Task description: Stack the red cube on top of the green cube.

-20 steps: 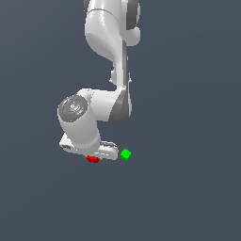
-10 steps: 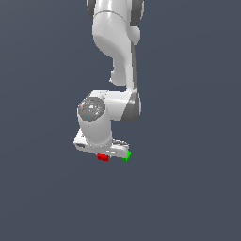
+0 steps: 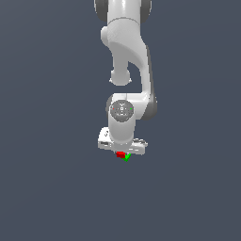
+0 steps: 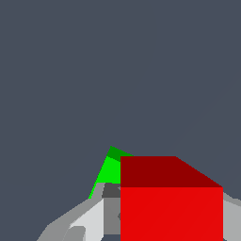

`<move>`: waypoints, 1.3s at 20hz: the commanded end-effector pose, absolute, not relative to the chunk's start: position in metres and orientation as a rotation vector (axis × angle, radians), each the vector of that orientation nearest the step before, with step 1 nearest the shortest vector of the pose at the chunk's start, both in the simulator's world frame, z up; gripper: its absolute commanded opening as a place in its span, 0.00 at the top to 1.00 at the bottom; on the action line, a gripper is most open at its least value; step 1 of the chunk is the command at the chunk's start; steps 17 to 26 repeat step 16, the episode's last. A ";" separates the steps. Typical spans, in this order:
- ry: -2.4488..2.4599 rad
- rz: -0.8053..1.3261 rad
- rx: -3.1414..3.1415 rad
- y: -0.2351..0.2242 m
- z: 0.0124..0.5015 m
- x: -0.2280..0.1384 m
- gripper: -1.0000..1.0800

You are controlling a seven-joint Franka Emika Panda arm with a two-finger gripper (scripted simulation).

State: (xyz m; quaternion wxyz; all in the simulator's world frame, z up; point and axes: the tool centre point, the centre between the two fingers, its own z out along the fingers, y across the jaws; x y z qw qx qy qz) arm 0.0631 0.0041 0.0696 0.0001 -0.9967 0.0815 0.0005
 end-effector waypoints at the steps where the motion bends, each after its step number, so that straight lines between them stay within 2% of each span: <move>1: 0.258 -0.001 -3.131 0.016 0.065 0.059 1.00; 6: 0.259 0.000 -3.131 0.026 0.060 0.058 1.00; 7: 0.259 0.000 -3.131 0.026 0.060 0.058 0.04; 26: 0.259 0.000 -3.131 0.026 0.060 0.058 0.04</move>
